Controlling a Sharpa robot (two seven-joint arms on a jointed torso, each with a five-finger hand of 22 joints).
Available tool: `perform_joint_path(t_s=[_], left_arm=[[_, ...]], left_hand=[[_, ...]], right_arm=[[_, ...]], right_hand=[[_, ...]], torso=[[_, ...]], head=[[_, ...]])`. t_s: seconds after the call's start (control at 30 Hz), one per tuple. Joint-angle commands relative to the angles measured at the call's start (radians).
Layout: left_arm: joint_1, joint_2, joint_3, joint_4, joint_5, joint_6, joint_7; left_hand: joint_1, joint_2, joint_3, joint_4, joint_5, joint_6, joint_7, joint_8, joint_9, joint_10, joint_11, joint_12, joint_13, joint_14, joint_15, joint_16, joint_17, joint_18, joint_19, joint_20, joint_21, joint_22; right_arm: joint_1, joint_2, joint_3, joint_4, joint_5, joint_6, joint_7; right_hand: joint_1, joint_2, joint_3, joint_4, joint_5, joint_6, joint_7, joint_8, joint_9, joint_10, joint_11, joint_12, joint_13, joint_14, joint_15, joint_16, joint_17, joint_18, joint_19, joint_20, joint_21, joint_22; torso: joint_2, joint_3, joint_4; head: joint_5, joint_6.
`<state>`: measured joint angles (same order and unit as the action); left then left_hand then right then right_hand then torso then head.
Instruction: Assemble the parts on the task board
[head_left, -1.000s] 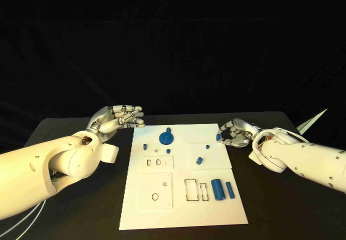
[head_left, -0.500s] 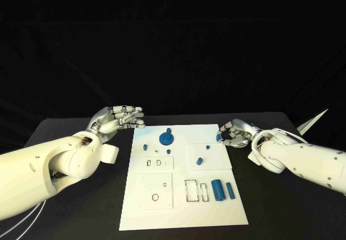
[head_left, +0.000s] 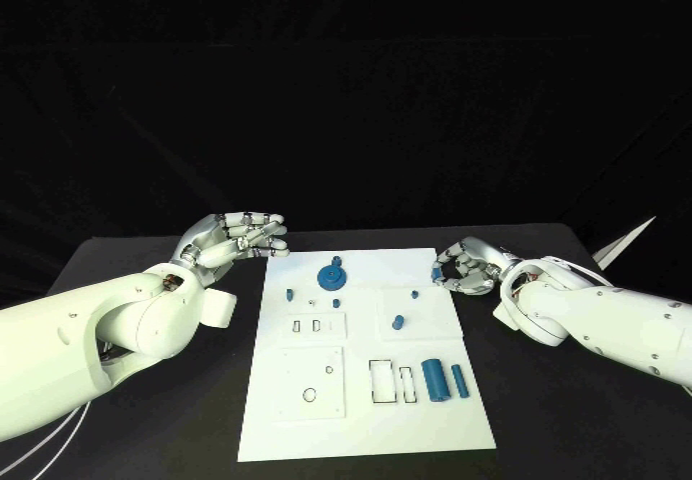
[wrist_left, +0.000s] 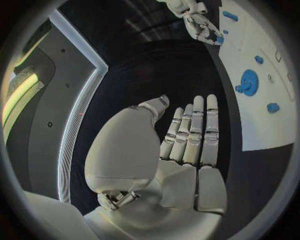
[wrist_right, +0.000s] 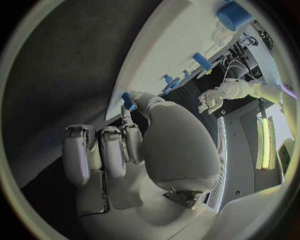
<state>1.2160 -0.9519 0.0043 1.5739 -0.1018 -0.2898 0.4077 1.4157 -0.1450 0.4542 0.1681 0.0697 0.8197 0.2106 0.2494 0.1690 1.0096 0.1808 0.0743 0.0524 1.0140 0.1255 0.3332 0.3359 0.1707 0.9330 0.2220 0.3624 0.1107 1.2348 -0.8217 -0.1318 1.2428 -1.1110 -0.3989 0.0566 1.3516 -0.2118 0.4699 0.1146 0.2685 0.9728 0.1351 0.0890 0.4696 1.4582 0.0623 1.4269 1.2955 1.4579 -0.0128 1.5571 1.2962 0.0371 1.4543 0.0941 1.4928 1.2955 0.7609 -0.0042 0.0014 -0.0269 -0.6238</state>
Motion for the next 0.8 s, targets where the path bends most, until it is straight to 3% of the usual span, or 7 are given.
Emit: perform_joint_path(t_s=[0.03,0.37,0.67,0.7,0.8], left_arm=[[0.001,0.001,0.001,0.003,-0.001,0.003,0.001],[0.001,0.0,0.001,0.003,-0.001,0.004,0.0],[0.001,0.0,0.001,0.003,-0.001,0.004,-0.001],[0.001,0.0,0.001,0.003,-0.001,0.004,-0.001],[0.001,-0.001,0.001,0.003,-0.001,0.004,-0.001]], left_hand=[[-0.006,0.003,0.018,-0.008,0.006,-0.013,0.036,-0.011,0.018,-0.009,0.006,-0.008,0.016,-0.013,0.0,0.02,0.019,0.01,0.01,-0.001,0.016,0.019],[-0.006,0.003,0.018,-0.008,0.006,-0.013,0.036,-0.011,0.018,-0.009,0.006,-0.008,0.016,-0.013,0.0,0.02,0.019,0.01,0.01,-0.001,0.016,0.019],[-0.006,0.003,0.018,-0.008,0.006,-0.013,0.036,-0.011,0.018,-0.009,0.006,-0.008,0.016,-0.013,0.0,0.02,0.019,0.01,0.01,-0.001,0.016,0.019],[-0.006,0.003,0.018,-0.008,0.006,-0.013,0.036,-0.011,0.018,-0.009,0.006,-0.008,0.016,-0.013,0.0,0.02,0.019,0.01,0.01,-0.001,0.016,0.019],[-0.006,0.003,0.018,-0.008,0.006,-0.013,0.036,-0.011,0.018,-0.009,0.006,-0.008,0.016,-0.013,0.0,0.02,0.019,0.01,0.01,-0.001,0.016,0.019]], right_arm=[[-0.001,0.002,0.0,0.002,-0.002,0.001,0.001],[-0.001,0.004,0.0,0.002,-0.002,0.003,-0.004],[-0.001,0.005,0.0,0.004,-0.004,-0.016,0.001],[-0.001,0.005,0.0,0.005,-0.004,-0.022,0.002],[-0.001,0.004,0.0,0.006,-0.004,-0.035,0.002]], right_hand=[[-0.009,0.014,0.037,-0.006,-0.011,0.016,-0.002,0.017,0.001,0.019,-0.009,0.022,0.162,0.113,-0.012,0.014,0.275,-0.021,0.083,-0.01,0.022,0.231],[-0.015,0.017,0.039,-0.008,-0.013,0.025,-0.004,0.022,0.002,0.02,-0.012,0.022,0.163,0.113,-0.015,0.014,0.275,-0.021,0.083,-0.013,0.023,0.231],[-0.016,0.052,0.053,-0.032,-0.003,0.091,-0.031,0.081,0.032,0.026,-0.035,0.025,0.167,0.113,-0.033,0.014,0.275,-0.022,0.085,-0.028,0.026,0.235],[-0.017,0.062,0.06,-0.042,-0.033,0.095,-0.038,0.1,0.043,0.027,-0.041,0.025,0.168,0.113,-0.039,0.014,0.275,-0.023,0.087,-0.034,0.027,0.237],[-0.019,0.066,0.063,-0.046,-0.037,0.097,-0.041,0.111,0.05,0.028,-0.043,0.025,0.168,0.113,-0.042,0.014,0.275,-0.023,0.087,-0.037,0.028,0.238]], torso=[[0.001,0.0,0.0009],[0.0,0.0001,0.0008],[0.0,0.0008,0.0003],[0.0,0.0006,0.0008],[0.0,0.0004,0.0013]], head=[[-0.001,0.0],[0.0,-0.002],[-0.001,-0.002],[-0.001,-0.002],[-0.001,-0.002]])
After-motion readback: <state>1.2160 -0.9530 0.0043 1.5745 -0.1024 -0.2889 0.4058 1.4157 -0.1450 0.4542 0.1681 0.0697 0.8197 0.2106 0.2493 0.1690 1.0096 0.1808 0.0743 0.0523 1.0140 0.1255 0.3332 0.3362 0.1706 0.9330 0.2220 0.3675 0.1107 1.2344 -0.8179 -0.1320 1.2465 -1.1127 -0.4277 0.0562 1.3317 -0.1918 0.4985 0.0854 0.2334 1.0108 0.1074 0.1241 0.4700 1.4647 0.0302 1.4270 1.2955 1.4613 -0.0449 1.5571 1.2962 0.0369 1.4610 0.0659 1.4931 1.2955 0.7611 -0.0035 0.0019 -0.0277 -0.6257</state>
